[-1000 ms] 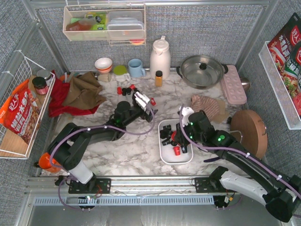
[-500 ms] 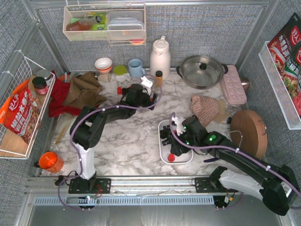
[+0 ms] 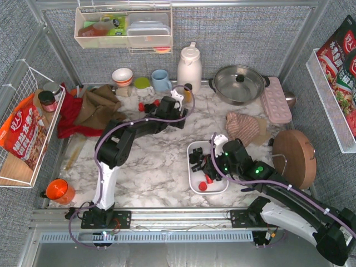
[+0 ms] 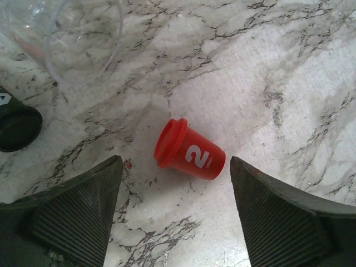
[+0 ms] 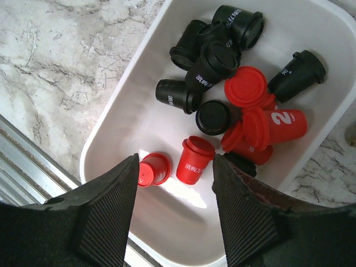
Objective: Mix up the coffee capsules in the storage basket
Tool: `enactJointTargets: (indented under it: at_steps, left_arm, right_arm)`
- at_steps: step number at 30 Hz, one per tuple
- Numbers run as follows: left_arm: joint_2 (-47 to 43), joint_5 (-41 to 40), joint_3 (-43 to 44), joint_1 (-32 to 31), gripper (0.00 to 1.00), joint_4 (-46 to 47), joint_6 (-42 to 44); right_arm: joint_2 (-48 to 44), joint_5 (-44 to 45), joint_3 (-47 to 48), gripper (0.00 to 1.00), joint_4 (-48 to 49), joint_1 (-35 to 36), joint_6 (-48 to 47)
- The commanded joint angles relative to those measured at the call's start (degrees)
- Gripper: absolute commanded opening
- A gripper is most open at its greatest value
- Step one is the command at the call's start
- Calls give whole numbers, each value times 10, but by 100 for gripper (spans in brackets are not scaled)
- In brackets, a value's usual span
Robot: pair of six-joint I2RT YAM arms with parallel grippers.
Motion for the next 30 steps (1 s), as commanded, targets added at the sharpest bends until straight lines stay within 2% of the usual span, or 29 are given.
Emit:
enactJointTargets:
  at_steps: [1,4,8,16,23,27,30]
  left_arm:
    - [11,24,9,1,90,27,12]
    - [16,71,16,1,94,39,35]
    - [20,133,19,1,92,48,84]
    - [33,117,32,1,80,1,159]
    - [48,89,56,1,63,-49,176]
    - [40,78,52,1,51,-48,178]
    - [19,70,33,1,46,-26,171]
  right_arm:
    - [2,-1,-3,60,19,0,-4]
    - [2,-5,-3,60,20,0,-6]
    - [0,-5,-4,60,20,0,-7]
    - [-3,-5,-4,60,18,-1,-8]
    - [1,-6,-2,60,19,-2,-8]
    - [-1,-5,-2,60,18,-2,-6]
    - [-1,-4,0,60,18,-1,-4]
